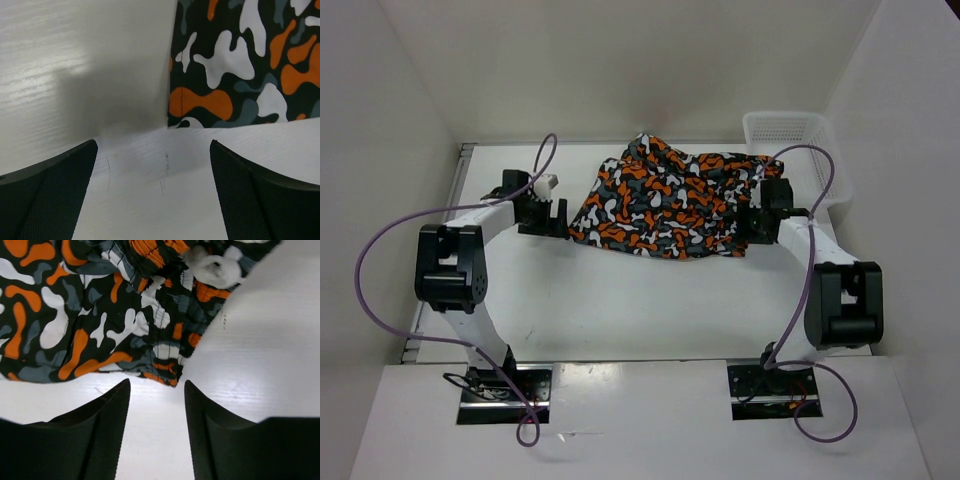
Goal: Fold and stack the shorts
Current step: Move the shorts to the center of the board, then flatten the shorts out
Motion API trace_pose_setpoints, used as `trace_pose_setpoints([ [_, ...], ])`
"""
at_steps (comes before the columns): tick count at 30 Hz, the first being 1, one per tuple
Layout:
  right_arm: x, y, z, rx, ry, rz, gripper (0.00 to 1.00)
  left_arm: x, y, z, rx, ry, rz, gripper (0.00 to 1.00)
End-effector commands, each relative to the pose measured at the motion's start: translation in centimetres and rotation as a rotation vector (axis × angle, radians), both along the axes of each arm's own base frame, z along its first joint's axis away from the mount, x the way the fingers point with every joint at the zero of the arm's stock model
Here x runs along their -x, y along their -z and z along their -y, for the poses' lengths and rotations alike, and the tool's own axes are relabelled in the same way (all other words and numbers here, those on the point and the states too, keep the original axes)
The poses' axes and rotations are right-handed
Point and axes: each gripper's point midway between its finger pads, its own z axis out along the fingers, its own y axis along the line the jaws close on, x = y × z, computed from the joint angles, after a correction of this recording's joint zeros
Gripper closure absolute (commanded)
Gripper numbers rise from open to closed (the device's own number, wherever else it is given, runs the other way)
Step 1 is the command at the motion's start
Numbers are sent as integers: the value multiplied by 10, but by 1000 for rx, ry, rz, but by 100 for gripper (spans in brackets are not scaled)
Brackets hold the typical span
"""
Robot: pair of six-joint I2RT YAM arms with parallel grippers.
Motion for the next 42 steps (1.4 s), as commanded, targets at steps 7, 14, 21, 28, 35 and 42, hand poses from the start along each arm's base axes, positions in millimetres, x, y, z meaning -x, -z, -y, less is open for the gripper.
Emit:
trace_pose_setpoints([
  [7, -33, 39, -2, 61, -164, -11, 42, -20, 16, 24, 2, 62, 8, 0],
  [14, -19, 59, -10, 31, -225, -49, 46, -12, 31, 34, 12, 89, -34, 2],
  [21, -9, 53, -19, -18, -246, -42, 80, -8, 42, 59, 38, 152, -63, 60],
  [28, -26, 14, -13, 56, -291, 76, 100, -22, 34, 61, 41, 154, -24, 100],
  [35, -63, -92, -44, 3, -394, 307, 100, -56, -41, 67, 77, 168, 131, 100],
  [42, -121, -278, -66, -3, -379, 728, 100, -107, -213, 10, 76, 71, 502, 100],
])
